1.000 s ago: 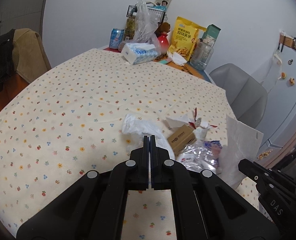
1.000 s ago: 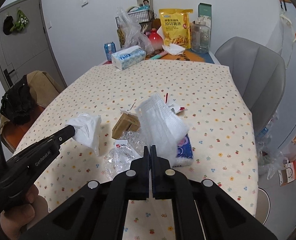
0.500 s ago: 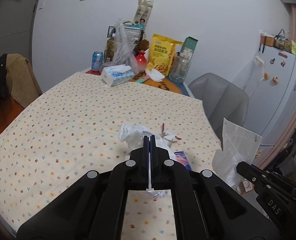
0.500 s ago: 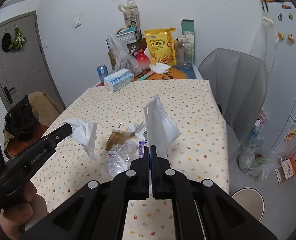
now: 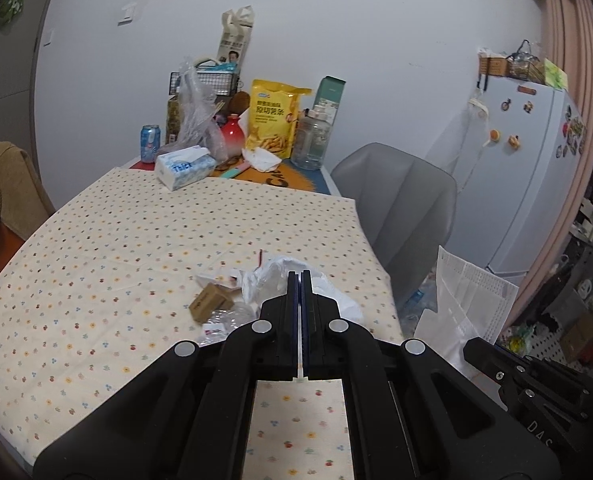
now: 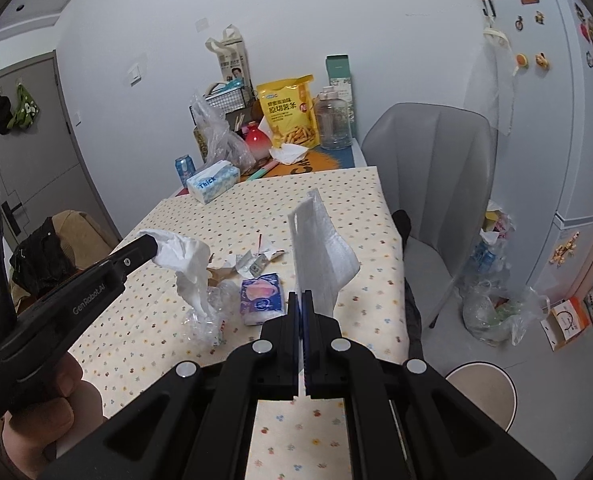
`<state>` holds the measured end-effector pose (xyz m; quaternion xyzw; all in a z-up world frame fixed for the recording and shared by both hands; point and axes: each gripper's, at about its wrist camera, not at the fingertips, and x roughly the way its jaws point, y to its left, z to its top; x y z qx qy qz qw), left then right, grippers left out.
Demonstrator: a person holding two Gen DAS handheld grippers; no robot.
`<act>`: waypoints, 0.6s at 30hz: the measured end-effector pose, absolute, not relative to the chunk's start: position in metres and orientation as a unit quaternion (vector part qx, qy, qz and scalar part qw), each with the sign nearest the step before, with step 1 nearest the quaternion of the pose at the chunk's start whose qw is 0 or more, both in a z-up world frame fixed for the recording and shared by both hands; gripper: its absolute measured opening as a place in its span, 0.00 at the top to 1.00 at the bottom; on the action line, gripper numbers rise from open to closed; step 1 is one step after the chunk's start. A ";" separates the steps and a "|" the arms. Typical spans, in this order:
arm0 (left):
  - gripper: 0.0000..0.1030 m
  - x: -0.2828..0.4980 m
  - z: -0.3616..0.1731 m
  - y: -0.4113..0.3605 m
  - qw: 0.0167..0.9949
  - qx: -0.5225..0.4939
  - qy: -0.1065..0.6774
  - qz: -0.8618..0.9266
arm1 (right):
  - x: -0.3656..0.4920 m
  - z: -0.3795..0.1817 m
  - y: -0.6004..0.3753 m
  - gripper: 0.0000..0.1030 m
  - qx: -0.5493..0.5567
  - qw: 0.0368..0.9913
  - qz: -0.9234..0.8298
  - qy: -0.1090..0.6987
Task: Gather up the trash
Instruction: 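Carry the tissue and paper bag in both grippers over the floor bin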
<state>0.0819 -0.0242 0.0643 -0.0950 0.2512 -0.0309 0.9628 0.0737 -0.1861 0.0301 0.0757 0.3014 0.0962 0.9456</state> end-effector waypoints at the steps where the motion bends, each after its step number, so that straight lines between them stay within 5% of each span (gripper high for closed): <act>1: 0.98 0.081 0.065 -0.029 0.963 -0.093 0.250 -0.034 | 0.073 0.029 -0.190 0.98 0.078 0.946 0.094 0.302; 18: 0.98 0.092 0.061 -0.102 0.959 -0.063 0.263 -0.089 | 0.060 0.014 -0.255 0.98 0.111 0.943 0.045 0.310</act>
